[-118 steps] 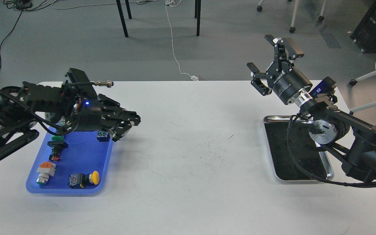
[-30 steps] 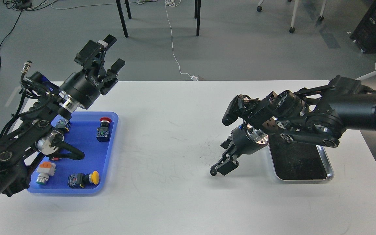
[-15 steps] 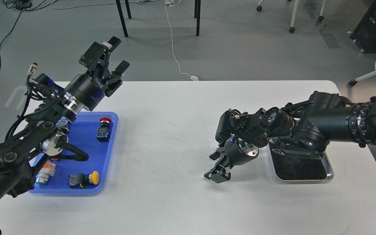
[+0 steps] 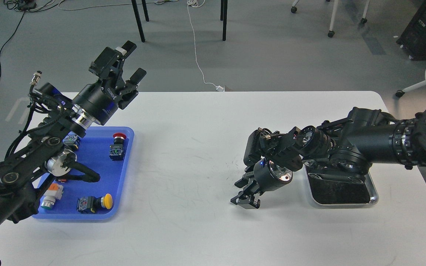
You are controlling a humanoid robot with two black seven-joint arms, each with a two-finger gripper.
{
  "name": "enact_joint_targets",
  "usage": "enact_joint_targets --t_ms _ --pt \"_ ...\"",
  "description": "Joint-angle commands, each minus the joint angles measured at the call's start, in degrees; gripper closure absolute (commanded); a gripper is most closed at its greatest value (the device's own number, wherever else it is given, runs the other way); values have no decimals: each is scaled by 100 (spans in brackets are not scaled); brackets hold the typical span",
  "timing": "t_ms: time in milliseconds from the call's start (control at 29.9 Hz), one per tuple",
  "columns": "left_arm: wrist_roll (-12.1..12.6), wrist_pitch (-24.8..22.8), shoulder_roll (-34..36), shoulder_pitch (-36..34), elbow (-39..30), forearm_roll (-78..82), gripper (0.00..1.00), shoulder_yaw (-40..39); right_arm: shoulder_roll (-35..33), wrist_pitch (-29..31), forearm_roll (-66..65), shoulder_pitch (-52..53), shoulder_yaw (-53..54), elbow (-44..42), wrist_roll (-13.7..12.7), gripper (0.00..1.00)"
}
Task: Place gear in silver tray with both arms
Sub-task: 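Reach the right gripper to the black gear and grasp it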
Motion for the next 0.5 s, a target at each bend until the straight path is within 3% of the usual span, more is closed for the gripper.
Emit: enact_joint_targets --t_ms 0,267,401,468 --pt "0 0 4 -1 1 0 2 0 -19 5 -13 22 -14 22 1 49" --pt "0 0 22 8 -8 0 2 -26 -81 41 -13 197 -207 93 1 50" --pt "0 0 13 8 1 0 2 -26 -72 41 -4 198 -207 93 1 65" --pt "0 0 13 8 1 0 2 -26 -63 41 -4 198 -207 84 1 67"
